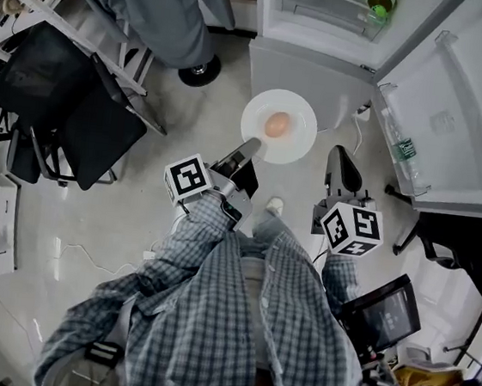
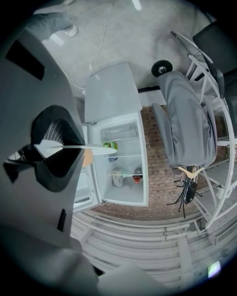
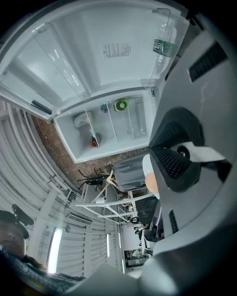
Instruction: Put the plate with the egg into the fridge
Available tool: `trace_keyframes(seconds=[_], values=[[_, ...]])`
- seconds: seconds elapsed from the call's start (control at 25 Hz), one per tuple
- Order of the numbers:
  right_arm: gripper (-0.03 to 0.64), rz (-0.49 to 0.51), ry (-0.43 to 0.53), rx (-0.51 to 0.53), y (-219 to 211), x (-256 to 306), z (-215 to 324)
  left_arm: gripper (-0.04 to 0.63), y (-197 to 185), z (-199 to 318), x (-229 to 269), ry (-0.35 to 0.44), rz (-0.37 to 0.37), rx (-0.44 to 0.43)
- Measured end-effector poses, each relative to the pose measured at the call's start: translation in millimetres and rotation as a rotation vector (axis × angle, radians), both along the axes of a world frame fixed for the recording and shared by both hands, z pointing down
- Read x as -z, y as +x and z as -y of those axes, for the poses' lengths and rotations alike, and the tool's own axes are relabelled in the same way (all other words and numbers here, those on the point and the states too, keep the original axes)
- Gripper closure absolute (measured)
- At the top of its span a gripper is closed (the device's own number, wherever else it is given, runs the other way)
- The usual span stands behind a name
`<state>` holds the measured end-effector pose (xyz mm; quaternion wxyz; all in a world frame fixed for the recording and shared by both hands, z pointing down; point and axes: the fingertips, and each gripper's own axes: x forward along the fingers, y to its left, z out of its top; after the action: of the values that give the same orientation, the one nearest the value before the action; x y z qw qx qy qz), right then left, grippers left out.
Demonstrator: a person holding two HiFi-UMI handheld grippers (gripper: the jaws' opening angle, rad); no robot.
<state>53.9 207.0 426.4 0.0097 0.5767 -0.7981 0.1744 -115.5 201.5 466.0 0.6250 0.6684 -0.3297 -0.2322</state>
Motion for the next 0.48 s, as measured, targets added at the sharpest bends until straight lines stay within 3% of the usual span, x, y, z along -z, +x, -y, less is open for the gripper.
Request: trace_keyframes(seconds=[0.36,0.48], values=[[0.609,-0.021,0.027,0.028,37.5,7.2,48.5,0.580,42.0,50.0,8.6,0.023,-0.041,0.021],[0.609,-0.017,0.032,0.022,50.1,8.1,60.5,0.580,52.1,60.8,6.2,0.022,-0.014,0.014]])
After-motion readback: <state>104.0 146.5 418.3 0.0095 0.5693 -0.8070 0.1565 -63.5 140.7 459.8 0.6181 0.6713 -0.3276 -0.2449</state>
